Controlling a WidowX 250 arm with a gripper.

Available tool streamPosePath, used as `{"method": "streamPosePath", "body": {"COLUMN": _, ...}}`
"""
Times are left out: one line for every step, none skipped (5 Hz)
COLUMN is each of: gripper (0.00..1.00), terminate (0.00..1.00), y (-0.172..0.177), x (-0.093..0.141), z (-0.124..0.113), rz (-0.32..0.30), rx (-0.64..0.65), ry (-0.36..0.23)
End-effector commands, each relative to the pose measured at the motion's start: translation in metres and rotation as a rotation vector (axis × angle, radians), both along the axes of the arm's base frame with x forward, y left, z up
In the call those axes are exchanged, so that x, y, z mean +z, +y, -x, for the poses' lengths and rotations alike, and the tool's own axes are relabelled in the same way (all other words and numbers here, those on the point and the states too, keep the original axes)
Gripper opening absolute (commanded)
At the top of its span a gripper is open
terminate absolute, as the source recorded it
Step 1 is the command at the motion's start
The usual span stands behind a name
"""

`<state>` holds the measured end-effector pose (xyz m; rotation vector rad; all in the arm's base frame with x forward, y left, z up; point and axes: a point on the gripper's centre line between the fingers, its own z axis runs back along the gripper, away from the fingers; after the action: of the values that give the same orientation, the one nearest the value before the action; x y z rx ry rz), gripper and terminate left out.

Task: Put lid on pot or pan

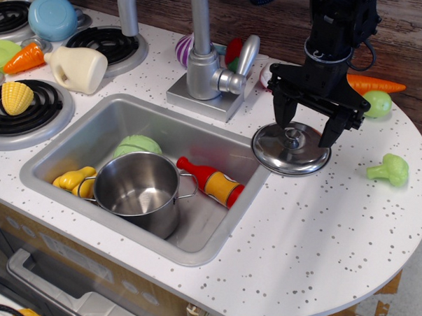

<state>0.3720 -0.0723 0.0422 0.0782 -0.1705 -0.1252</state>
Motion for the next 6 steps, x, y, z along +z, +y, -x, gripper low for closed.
{"method": "streamPosePath", "body": {"gripper": 1.00, "terminate": 0.00, "y": 0.009, "x": 0.007, "z": -0.023, "rz": 0.017, "rx": -0.024, "ry": -0.073}}
{"method": "streamPosePath", "body": {"gripper": 1.00, "terminate": 0.00, "y": 0.011, "x": 0.003, "z": -0.021, "rz": 0.023, "rx": -0.021, "ry": -0.068}}
{"method": "streamPosePath", "body": {"gripper": 1.00, "terminate": 0.00, "y": 0.018, "x": -0.001, "z": -0.019, "rz": 0.044, "rx": -0.033, "ry": -0.059}}
{"method": "streamPosePath", "body": {"gripper": 1.00, "terminate": 0.00, "y": 0.021, "x": -0.010, "z": -0.019, "rz": 0.051, "rx": -0.033, "ry": -0.064}}
{"method": "streamPosePath", "body": {"gripper": 1.00, "terminate": 0.00, "y": 0.021, "x": -0.015, "z": -0.020, "rz": 0.057, "rx": -0.032, "ry": -0.068}}
{"method": "streamPosePath", "body": {"gripper": 1.00, "terminate": 0.00, "y": 0.019, "x": -0.020, "z": -0.021, "rz": 0.066, "rx": -0.026, "ry": -0.063}}
